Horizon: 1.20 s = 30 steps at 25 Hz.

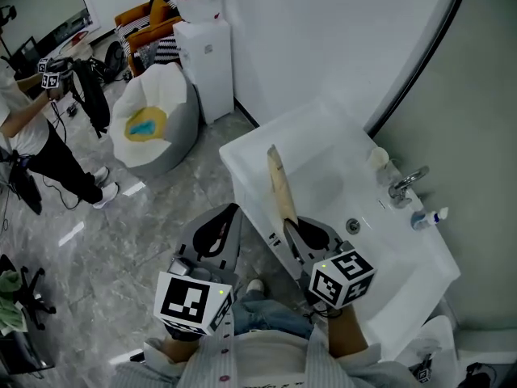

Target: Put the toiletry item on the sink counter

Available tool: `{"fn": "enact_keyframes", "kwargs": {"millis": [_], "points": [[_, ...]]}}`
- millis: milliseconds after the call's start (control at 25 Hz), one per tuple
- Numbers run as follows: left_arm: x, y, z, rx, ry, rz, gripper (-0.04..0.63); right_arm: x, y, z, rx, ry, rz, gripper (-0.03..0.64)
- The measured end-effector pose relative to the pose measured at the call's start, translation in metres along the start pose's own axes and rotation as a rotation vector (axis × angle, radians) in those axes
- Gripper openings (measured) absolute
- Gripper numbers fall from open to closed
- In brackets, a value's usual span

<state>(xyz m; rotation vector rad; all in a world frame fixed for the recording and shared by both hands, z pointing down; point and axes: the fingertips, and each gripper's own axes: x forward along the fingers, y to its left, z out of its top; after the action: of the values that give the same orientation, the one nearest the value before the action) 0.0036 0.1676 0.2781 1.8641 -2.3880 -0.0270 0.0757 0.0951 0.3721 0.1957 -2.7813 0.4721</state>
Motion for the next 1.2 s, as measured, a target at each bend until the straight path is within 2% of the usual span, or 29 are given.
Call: {"fn": "enact_keyframes", "kwargs": {"millis": [320,520,760,1200], "points": [[0.036,0.011,-0.001,-0.010,-0.002,-0.026,0.018,0.007,-0.029,0.006,0.016,0.004,-0.054,0.043],[0.067,0.013,-0.005,-0.016,0.007,-0.085,0.018,0.014,-0.052,0.008,0.038,-0.002,-0.113,0.043],[0.124,0.024,-0.003,-0.011,0.016,-0.201,0.018,0.036,-0.083,0.020,0.080,-0.020,-0.211,0.043],[0.249,0.049,0.014,0.006,0.048,-0.443,0.018,0.094,-0.159,0.067,0.162,-0.059,-0.415,0.043]]}}
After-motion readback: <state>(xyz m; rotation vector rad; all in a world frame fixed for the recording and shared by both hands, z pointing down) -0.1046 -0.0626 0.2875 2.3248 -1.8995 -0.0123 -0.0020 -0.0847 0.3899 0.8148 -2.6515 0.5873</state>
